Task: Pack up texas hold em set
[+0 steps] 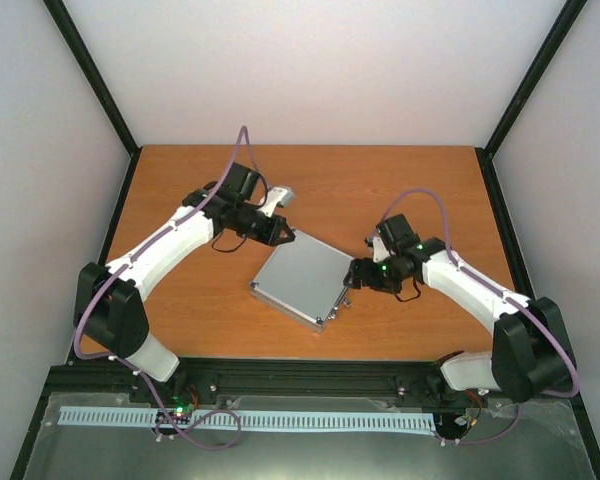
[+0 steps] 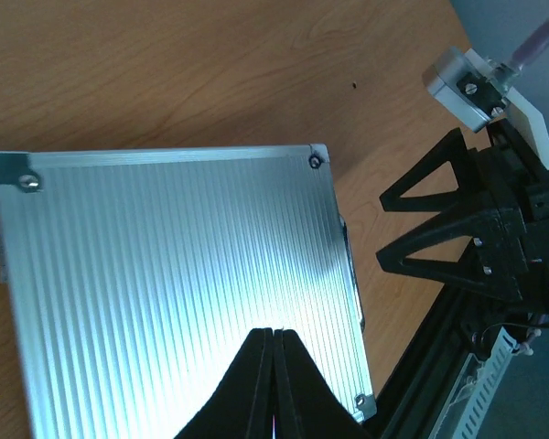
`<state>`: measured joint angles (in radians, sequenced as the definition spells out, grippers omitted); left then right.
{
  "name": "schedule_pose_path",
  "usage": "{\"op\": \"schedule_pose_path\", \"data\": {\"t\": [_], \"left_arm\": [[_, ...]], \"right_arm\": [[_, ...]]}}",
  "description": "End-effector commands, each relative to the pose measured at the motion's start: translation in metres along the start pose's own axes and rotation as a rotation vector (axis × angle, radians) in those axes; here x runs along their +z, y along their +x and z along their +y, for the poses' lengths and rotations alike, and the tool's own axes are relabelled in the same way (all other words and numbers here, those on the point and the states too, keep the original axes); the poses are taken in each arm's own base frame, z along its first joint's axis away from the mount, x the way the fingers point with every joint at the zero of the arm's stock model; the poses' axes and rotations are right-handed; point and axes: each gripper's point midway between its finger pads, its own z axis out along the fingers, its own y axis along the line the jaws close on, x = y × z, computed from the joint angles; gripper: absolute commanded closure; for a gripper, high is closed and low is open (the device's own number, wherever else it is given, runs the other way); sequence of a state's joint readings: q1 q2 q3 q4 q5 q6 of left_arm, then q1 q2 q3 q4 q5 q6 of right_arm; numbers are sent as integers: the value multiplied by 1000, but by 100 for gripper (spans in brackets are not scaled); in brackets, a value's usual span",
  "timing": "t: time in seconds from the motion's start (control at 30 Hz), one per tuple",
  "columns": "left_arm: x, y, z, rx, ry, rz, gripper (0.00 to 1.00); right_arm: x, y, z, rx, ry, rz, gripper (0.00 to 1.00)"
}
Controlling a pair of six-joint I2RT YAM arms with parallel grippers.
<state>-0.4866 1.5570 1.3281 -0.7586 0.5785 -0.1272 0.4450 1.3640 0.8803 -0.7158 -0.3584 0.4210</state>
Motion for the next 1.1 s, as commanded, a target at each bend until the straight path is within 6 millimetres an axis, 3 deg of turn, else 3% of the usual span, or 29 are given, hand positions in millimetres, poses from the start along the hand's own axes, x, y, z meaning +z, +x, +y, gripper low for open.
{"op": "schedule_pose_path", "data": {"t": [0.0, 0.17, 0.33, 0.5, 0.63, 0.93, 1.07], "left_arm": [[31, 14, -6, 33, 37, 47, 99], [61, 25, 7, 28, 11, 89, 99], [82, 26, 32, 26, -59, 97, 99], [99, 31, 40, 32, -87, 103, 99], [113, 37, 40, 55, -121, 120, 99], [146, 37, 60, -19, -173, 96, 99], [160, 51, 84, -67, -258, 141, 99]], "right_arm": [[9, 17, 9, 80, -136, -1, 20], [21, 28, 7, 89, -220, -30, 19], [29, 27, -2, 97, -243, -107, 16], [36, 22, -12, 107, -229, -187, 20], [32, 17, -20, 137, -226, -291, 34], [3, 26, -35, 115, -187, -466, 38], [12, 38, -54, 161, -97, -418, 42]]}}
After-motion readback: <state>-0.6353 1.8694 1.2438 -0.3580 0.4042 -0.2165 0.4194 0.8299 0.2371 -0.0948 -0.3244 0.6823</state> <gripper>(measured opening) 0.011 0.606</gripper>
